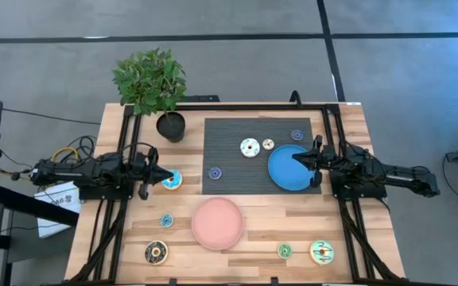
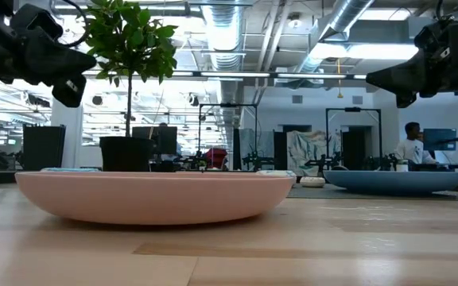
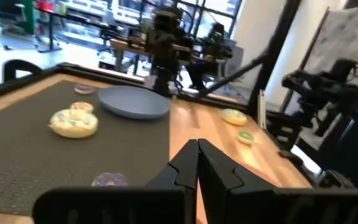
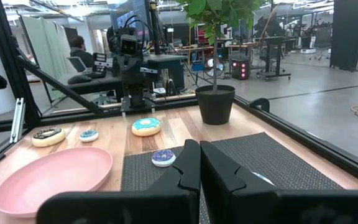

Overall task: Pick & Place donuts
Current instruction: Put the large blue donut onto the light orange plate

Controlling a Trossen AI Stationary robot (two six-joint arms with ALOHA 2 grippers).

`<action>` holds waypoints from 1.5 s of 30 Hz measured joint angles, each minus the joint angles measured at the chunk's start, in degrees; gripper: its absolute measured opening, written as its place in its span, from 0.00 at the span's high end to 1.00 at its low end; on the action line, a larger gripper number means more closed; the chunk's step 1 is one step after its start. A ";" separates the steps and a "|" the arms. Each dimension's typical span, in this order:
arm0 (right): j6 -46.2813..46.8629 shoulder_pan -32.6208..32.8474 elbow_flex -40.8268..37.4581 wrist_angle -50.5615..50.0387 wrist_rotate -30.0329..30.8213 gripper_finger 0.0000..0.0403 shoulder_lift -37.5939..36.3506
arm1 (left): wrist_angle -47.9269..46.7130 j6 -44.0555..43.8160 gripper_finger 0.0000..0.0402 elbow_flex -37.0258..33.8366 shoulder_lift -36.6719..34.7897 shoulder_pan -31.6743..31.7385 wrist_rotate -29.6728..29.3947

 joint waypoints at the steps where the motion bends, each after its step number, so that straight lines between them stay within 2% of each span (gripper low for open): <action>1: -0.01 0.00 0.00 0.00 0.00 1.00 0.00 | -0.46 0.79 1.00 0.10 0.00 0.00 -0.45; 7: 0.02 -0.01 0.01 0.01 0.00 1.00 0.01 | -5.83 6.07 1.00 3.46 5.18 0.05 -8.68; 12: 0.02 0.00 0.01 0.00 0.00 1.00 0.00 | -7.97 5.94 1.00 6.54 15.70 0.04 -14.09; 17: 0.02 0.01 0.00 0.00 0.00 1.00 0.00 | -9.64 3.16 1.00 12.85 27.01 0.04 -18.71; 22: 0.02 -0.01 0.00 0.01 0.00 1.00 0.00 | -17.51 -0.57 1.00 22.70 36.40 0.04 -19.59; 29: 0.02 0.01 0.01 0.00 0.00 1.00 -0.01 | -35.63 -9.06 1.00 34.54 45.16 0.03 -20.46; 37: 0.01 -0.01 0.01 0.00 0.00 1.00 0.01 | -44.84 -20.61 0.96 35.71 50.26 0.04 -18.87; 40: 0.00 -0.01 0.01 0.00 0.00 1.00 0.01 | -47.22 -22.96 0.90 35.71 52.30 0.34 -18.71; 45: 0.02 0.00 0.00 0.00 0.00 1.00 -0.01 | -49.22 -25.02 0.77 35.71 56.45 1.37 -14.84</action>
